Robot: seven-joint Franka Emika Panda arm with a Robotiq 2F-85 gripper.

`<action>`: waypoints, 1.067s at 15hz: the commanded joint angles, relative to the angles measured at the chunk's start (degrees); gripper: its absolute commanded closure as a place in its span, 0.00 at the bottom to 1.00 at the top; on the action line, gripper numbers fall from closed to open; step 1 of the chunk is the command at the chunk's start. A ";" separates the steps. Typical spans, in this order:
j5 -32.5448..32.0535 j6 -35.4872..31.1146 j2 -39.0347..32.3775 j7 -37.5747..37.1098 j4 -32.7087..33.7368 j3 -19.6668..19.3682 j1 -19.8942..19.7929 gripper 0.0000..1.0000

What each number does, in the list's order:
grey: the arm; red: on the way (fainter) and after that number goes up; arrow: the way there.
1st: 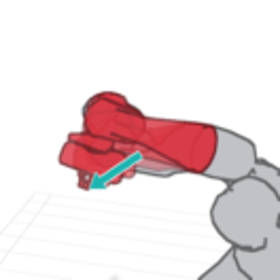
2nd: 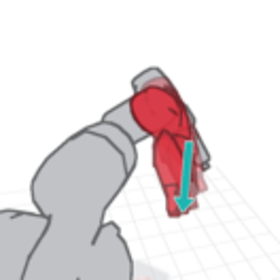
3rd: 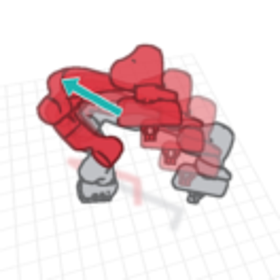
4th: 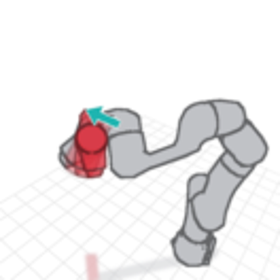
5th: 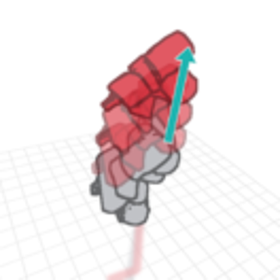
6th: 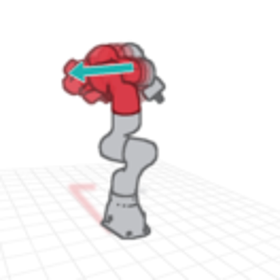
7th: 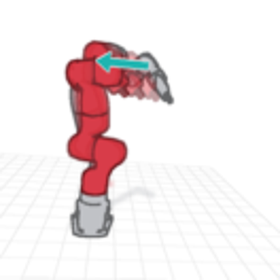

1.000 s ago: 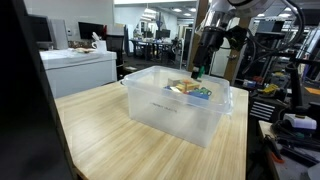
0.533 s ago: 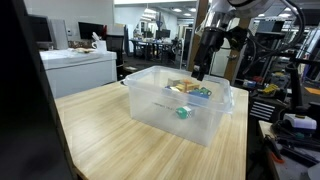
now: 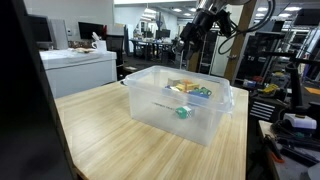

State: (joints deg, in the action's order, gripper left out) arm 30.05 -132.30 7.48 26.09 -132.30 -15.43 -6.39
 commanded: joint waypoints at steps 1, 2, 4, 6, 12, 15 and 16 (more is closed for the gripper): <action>2.06 -4.40 -7.56 -1.28 6.56 -1.52 -2.78 0.00; 1.52 -6.58 -9.61 -1.50 7.36 -1.87 -3.86 0.00; 0.28 -10.81 -13.35 -2.51 8.33 -2.07 -6.04 0.00; -1.72 -15.28 -17.53 -3.91 8.72 -2.05 -8.52 0.00; -11.58 -22.44 -26.32 -8.87 8.28 -1.60 -13.52 0.00; -15.14 -23.60 -28.55 -9.84 8.22 -0.83 -14.54 0.00; -15.80 -23.79 -28.73 -9.83 8.16 -0.15 -14.85 0.00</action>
State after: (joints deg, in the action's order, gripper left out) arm 17.24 -154.72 -20.34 18.32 -124.54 -17.37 -19.84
